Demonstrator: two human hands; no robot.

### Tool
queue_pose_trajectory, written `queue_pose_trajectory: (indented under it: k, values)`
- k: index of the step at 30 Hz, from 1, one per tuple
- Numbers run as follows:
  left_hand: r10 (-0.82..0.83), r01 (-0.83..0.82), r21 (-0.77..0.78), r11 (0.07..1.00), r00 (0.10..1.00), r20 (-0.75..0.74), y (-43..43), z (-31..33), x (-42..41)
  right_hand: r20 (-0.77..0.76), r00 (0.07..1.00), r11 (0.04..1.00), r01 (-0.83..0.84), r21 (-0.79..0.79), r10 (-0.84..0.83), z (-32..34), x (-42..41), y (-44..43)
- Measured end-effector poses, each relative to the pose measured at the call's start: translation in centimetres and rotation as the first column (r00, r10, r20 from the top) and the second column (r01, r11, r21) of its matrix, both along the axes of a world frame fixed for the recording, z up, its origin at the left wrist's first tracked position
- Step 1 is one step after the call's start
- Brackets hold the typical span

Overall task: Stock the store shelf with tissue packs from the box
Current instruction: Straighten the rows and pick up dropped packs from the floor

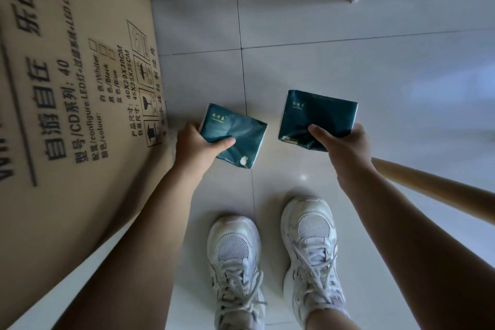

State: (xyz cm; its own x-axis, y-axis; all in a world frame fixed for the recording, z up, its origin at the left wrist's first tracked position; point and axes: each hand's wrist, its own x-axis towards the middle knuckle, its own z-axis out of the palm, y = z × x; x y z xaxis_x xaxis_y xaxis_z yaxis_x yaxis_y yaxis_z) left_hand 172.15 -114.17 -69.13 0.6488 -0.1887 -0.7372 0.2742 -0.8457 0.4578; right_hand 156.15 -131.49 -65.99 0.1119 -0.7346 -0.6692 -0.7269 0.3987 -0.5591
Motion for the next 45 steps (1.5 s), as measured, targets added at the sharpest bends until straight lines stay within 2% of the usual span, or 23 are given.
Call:
queue_pose_trajectory:
  k: [2, 4, 7, 10, 16, 23, 29, 36, 40, 45]
  values:
    - [0.19, -0.2, -0.079, 0.976, 0.974, -0.123, 0.3, 1.9, -1.0, 0.009, 0.998, 0.997, 0.059, 0.043, -0.059, 2.4, -0.4, 0.5]
    - [0.294, -0.314, -0.104, 0.944, 0.941, -0.17, 0.7, 4.1, -2.0, 0.019, 0.993, 0.988, 0.116, 0.099, -0.119, 5.0, -1.0, 1.2]
    - [0.385, -0.405, -0.13, 0.905, 0.91, -0.153, 1.3, 8.5, -3.8, 0.023, 0.988, 0.977, 0.149, 0.154, -0.154, 9.3, -1.9, 2.9]
    - [0.46, -0.49, -0.131, 0.862, 0.864, -0.204, 2.6, 12.9, -5.5, 0.046, 0.983, 0.972, 0.17, 0.161, -0.179, 13.8, -3.1, 4.9]
    - [0.507, -0.558, -0.164, 0.813, 0.818, -0.271, 5.6, 23.0, -8.5, 0.051, 0.971, 0.953, 0.217, 0.21, -0.232, 24.5, -6.0, 8.5]
    - [0.419, -0.506, -0.325, 0.799, 0.856, -0.304, 6.8, 38.7, -11.5, 0.157, 0.943, 0.949, 0.268, 0.167, -0.294, 40.2, -11.2, 9.8]
    - [0.338, -0.377, -0.454, 0.807, 0.926, -0.168, 6.3, 50.7, -15.2, 0.244, 0.913, 0.945, 0.308, 0.111, -0.326, 51.3, -17.7, 9.2]
    - [0.286, -0.263, -0.565, 0.782, 0.957, -0.05, 5.3, 64.6, -24.5, 0.416, 0.851, 0.941, 0.338, 0.036, -0.321, 64.5, -28.3, 8.7]
    - [0.227, -0.202, -0.635, 0.745, 0.973, -0.044, 3.1, 71.8, -29.0, 0.502, 0.798, 0.922, 0.388, -0.007, -0.332, 72.0, -33.2, 7.2]
    - [0.15, -0.131, -0.76, 0.637, 0.988, -0.044, -1.9, 80.6, -32.6, 0.586, 0.744, 0.886, 0.454, -0.09, -0.321, 80.0, -37.6, 3.6]
